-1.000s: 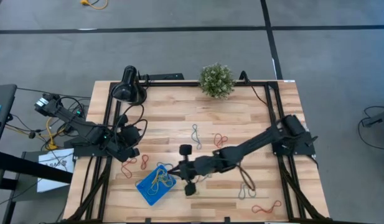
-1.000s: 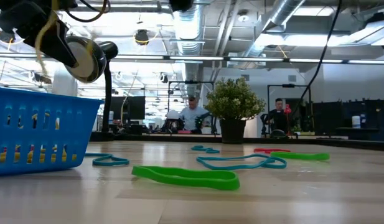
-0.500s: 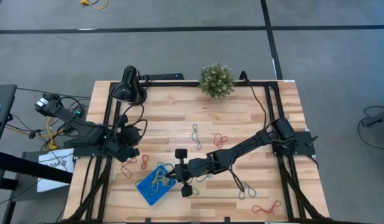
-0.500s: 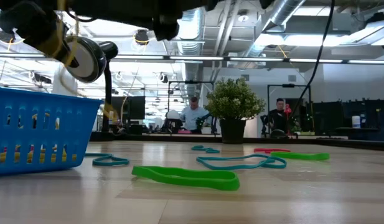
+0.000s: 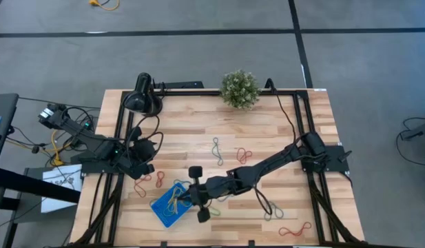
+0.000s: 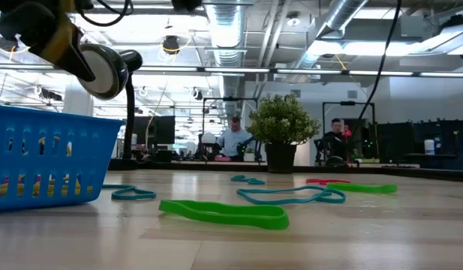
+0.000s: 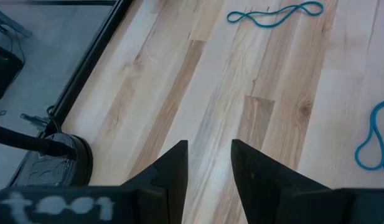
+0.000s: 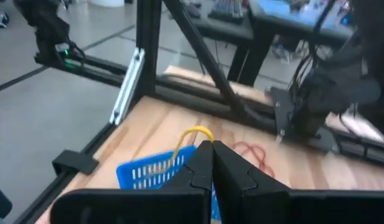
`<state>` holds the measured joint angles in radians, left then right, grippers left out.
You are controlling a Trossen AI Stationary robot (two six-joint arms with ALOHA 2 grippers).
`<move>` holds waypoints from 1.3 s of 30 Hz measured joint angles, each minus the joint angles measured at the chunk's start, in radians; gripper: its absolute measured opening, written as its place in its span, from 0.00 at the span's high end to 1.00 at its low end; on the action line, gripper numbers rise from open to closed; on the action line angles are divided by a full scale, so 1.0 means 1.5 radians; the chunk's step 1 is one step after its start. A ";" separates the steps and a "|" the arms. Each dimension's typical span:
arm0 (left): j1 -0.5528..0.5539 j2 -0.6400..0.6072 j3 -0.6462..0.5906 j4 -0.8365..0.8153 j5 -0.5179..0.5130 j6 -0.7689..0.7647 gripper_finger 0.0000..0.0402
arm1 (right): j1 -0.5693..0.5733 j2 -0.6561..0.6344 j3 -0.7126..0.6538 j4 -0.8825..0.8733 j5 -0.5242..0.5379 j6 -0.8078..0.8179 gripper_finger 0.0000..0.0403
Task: Pick and place rubber bands into bin
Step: Put the yellow rubber band into the blue basket, then put the red rubber band into the blue basket
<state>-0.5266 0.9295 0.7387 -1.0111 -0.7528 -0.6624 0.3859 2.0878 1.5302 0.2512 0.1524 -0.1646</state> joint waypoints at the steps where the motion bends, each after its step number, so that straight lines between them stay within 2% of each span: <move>1: 0.000 0.000 0.000 0.000 0.000 0.000 0.72 | 0.000 0.005 0.000 -0.003 0.000 0.008 1.00; 13: 0.000 0.000 0.000 0.000 0.005 0.001 0.72 | -0.005 0.049 -0.001 -0.040 -0.013 0.035 0.99; 18: 0.000 0.000 0.000 0.000 0.006 -0.001 0.72 | -0.018 0.052 -0.001 -0.087 -0.011 0.040 0.89; 25: 0.000 0.000 0.000 0.000 0.006 -0.001 0.72 | -0.020 0.044 -0.001 -0.055 0.010 0.040 0.73; 28: 0.000 0.000 0.000 0.000 0.007 -0.002 0.72 | -0.019 0.043 -0.001 -0.087 0.009 0.047 0.69; 31: 0.000 0.000 0.000 0.000 0.018 -0.003 0.72 | -0.017 0.019 -0.001 -0.169 0.009 0.103 0.68; 35: 0.000 0.000 0.000 0.000 0.054 -0.011 0.72 | -0.015 -0.046 -0.001 -0.357 -0.006 0.235 0.71; 39: 0.000 0.000 0.000 0.000 0.076 -0.013 0.72 | 0.002 -0.119 -0.001 -0.555 -0.080 0.398 0.74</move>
<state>-0.5266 0.9295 0.7391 -1.0111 -0.6388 -0.6819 0.3895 1.9094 1.5284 -0.5818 0.0326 0.4329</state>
